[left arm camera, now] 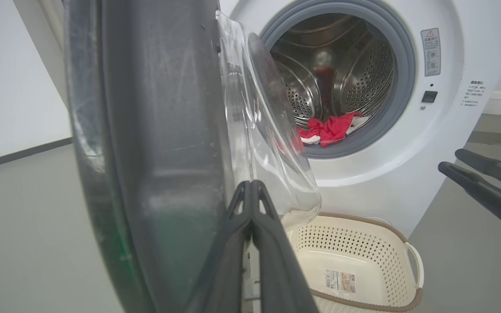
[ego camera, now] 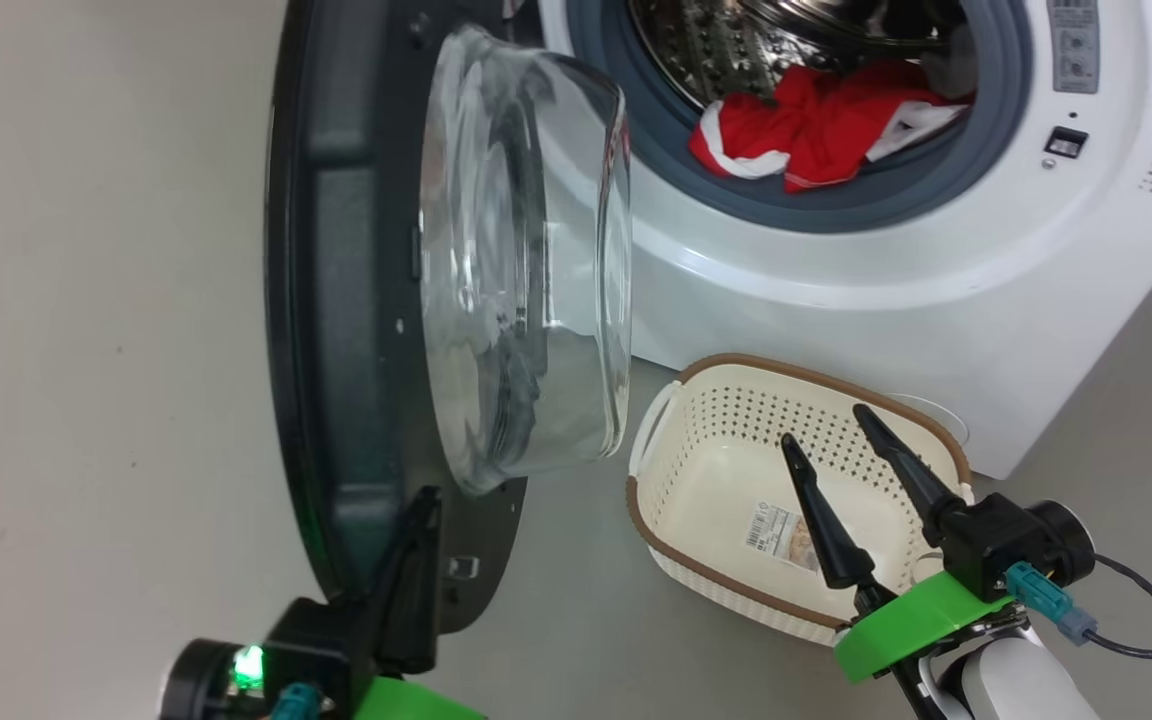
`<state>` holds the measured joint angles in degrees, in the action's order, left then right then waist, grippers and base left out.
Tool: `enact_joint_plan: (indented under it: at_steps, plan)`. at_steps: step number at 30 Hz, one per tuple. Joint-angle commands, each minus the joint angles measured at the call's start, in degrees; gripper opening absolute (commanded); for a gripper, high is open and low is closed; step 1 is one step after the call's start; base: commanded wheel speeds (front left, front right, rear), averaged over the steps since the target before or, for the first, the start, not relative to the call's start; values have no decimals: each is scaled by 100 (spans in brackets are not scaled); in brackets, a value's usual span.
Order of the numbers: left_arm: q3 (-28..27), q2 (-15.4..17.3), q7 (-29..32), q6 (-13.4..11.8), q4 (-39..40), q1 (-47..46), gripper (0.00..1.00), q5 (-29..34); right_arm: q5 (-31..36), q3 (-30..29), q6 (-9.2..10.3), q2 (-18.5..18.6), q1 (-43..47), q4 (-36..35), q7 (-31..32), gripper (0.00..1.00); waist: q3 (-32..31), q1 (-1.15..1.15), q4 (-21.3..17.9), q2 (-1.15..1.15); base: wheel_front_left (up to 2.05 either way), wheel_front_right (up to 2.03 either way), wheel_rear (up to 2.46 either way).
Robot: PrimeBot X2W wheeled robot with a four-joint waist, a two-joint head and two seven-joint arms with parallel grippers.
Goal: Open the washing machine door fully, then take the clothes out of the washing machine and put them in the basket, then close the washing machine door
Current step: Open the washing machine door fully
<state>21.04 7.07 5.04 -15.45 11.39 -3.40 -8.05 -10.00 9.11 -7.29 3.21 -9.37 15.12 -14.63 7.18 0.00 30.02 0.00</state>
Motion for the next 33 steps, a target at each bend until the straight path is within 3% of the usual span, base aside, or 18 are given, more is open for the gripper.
enact_joint_plan:
  at_steps: [1, 24, 33]
  plan:
    - [-308, 135, 11, -101, 129, -40, 0, 54, 57, 148, -20, -34, -25, -120, -37, 100, -26, 0, 50, 0, 0, 0, 0]
    - [-1496, 502, -564, -591, -550, -145, 0, -282, 144, 197, -20, -34, -45, -76, -37, 100, 13, 0, 21, 0, 0, 0, 0]
    - [-1908, 556, -827, -461, -1076, -540, 0, -753, 261, 210, -20, -34, -52, -31, -37, 100, 107, 0, 60, 0, 0, 0, 0]
